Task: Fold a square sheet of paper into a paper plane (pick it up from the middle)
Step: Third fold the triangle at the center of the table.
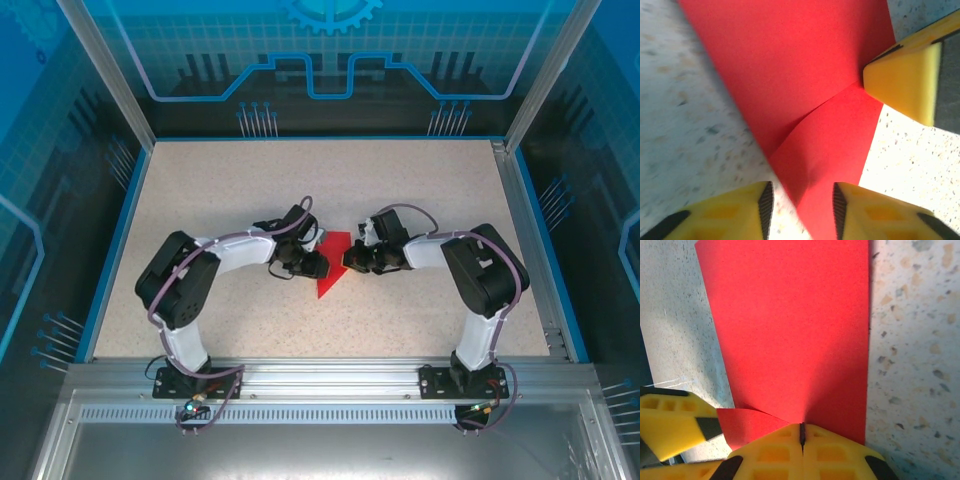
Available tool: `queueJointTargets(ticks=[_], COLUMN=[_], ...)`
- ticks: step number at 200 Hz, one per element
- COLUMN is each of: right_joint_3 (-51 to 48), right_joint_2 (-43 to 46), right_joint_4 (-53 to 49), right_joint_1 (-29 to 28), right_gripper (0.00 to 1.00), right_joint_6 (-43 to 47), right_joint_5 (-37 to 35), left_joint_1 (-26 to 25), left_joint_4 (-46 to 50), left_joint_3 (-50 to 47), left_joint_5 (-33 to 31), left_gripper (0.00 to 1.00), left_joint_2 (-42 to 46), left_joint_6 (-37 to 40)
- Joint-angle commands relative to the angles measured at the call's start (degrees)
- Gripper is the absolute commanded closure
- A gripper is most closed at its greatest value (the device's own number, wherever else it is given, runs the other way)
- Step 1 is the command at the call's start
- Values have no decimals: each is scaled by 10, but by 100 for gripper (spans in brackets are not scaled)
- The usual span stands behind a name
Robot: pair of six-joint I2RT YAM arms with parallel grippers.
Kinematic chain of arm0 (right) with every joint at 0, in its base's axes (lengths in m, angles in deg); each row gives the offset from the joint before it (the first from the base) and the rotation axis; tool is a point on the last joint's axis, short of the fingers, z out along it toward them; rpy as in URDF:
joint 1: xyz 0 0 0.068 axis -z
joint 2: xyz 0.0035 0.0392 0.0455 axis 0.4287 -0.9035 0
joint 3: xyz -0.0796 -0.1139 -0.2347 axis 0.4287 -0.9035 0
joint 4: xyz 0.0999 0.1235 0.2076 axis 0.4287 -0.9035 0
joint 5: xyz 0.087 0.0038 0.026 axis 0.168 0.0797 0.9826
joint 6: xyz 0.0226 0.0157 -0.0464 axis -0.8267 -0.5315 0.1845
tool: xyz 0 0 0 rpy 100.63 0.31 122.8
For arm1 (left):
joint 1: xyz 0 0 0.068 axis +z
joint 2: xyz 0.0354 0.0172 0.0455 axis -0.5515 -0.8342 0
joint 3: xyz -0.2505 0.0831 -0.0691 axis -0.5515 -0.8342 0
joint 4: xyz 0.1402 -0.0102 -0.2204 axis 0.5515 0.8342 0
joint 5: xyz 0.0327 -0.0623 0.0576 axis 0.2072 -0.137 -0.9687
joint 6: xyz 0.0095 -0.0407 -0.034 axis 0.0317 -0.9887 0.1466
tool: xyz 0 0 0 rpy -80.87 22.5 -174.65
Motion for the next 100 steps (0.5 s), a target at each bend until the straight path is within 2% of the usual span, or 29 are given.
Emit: queueJointTargets(ticks=[1,20,45,68,100], right_joint_3=[-20,-25,-25,-25,-24], right_joint_2=[-1,7,10,10,5], right_joint_4=[-17,-13,-15,-21,-19], right_joint_1=[-12,-19,-20,-20,-19], right_gripper=[98,98,98,98,98], right_joint_6=[-25,-40,-42,-39,-37], right_joint_5=[-32,-44,-49,-52,-50], left_joint_1=[3,3,1,-7,-8], left_joint_4=[45,41,-25,-108,-171], left_joint_3=[-12,-28,-52,-73,-86], left_joint_5=[-54,-38,74,148,163], left_gripper=[53,55,67,75,77], left_joint_2=[66,99,115,103,65], left_joint_6=[-50,-90,-146,-203,-241])
